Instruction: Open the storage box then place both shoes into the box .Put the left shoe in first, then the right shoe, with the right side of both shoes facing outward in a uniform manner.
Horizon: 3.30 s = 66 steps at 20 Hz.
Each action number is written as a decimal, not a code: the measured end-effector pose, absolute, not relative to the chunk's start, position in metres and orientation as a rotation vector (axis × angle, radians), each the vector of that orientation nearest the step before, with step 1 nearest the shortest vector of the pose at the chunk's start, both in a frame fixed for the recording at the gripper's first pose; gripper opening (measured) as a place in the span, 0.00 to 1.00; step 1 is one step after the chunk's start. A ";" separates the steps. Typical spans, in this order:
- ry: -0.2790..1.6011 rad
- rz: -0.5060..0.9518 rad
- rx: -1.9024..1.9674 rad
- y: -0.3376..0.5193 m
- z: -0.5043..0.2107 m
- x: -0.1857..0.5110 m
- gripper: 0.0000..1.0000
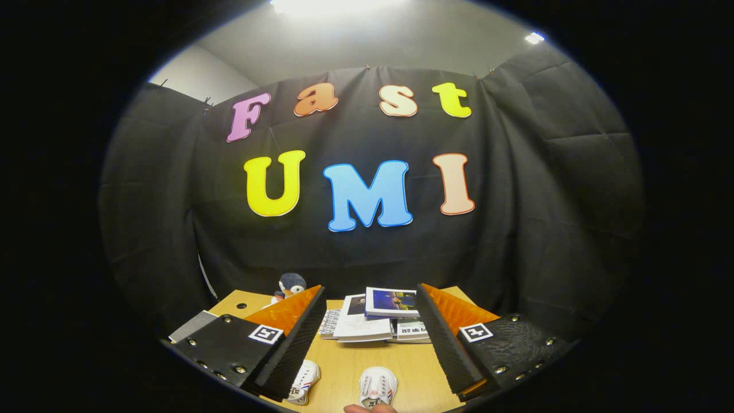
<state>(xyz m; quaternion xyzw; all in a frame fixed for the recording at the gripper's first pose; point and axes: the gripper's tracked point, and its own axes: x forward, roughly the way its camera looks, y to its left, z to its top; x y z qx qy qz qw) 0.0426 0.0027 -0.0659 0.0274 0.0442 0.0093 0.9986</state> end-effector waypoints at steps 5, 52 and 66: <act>0.217 0.148 0.100 0.039 -0.125 0.053 0.96; 0.926 1.001 0.951 0.327 -0.257 0.040 0.15; 0.837 1.166 0.791 0.481 -0.141 0.040 0.15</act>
